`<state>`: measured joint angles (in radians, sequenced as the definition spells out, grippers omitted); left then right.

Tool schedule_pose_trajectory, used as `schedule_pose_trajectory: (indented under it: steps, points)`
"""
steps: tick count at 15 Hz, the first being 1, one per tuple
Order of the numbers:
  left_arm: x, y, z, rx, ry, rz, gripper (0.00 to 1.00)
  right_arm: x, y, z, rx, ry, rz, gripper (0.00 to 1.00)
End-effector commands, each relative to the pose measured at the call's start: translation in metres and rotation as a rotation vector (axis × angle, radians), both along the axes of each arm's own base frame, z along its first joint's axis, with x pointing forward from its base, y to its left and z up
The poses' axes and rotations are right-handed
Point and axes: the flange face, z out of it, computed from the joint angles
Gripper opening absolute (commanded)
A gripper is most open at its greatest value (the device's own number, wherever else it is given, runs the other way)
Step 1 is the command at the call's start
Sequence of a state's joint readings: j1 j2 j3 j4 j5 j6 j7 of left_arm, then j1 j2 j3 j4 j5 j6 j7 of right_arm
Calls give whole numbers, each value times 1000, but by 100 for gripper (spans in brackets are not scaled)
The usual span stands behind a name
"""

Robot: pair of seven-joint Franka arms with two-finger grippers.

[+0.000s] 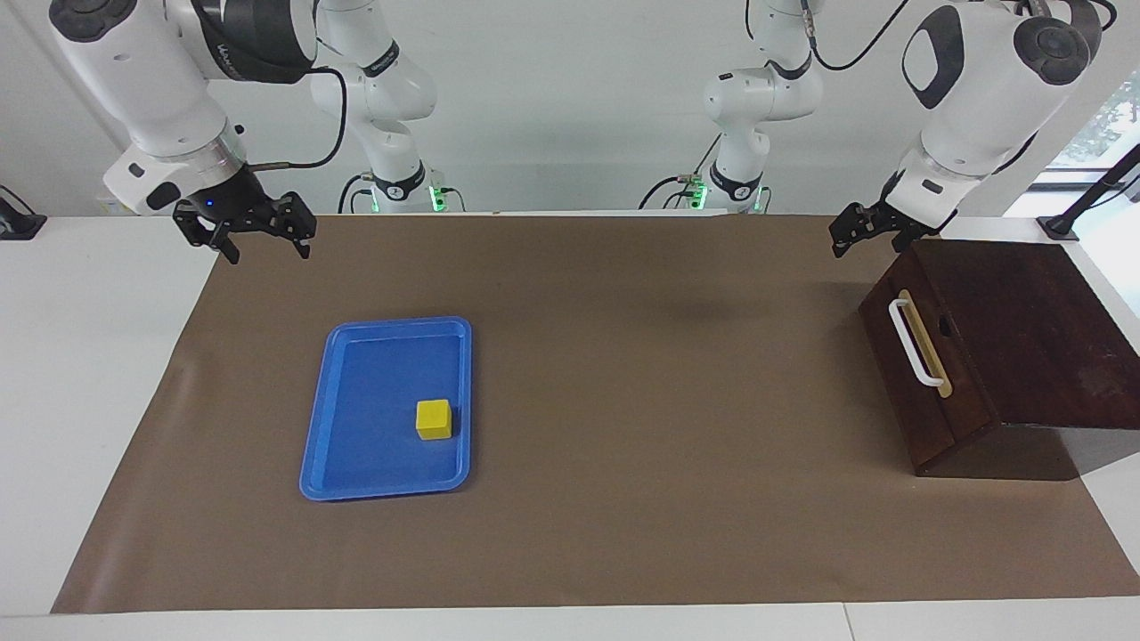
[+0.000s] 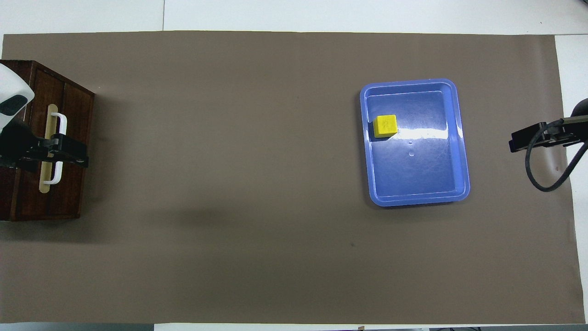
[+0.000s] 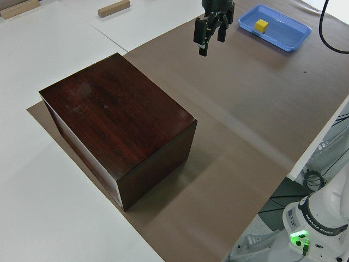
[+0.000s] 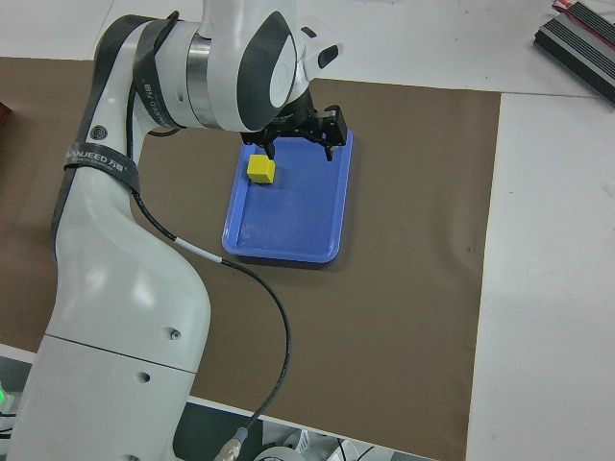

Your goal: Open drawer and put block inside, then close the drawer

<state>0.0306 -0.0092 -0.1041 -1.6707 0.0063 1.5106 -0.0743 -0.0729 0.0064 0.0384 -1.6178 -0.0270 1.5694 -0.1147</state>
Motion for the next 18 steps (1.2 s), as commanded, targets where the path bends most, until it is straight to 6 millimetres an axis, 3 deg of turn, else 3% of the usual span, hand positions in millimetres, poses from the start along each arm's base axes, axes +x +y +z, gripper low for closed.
schedule_pose_trajectory:
  steps: [1,5,7,11,16,18]
  points:
    - [-5,2,6,-7,3,2,100,0,1,5,-25,-20,4,100]
    - [-5,2,6,-7,3,2,100,2,0,1,-18,-46,-14,100]
    - [-5,2,6,-7,3,2,100,2,0,-10,9,-29,-141,100]
    - [-5,2,6,-7,3,2,100,17,7,-60,120,62,-481,100]
    - [-5,2,6,-7,3,2,100,40,13,-144,272,190,-902,100]
    - [-5,2,6,-7,3,2,100,39,23,-177,306,210,-1082,100]
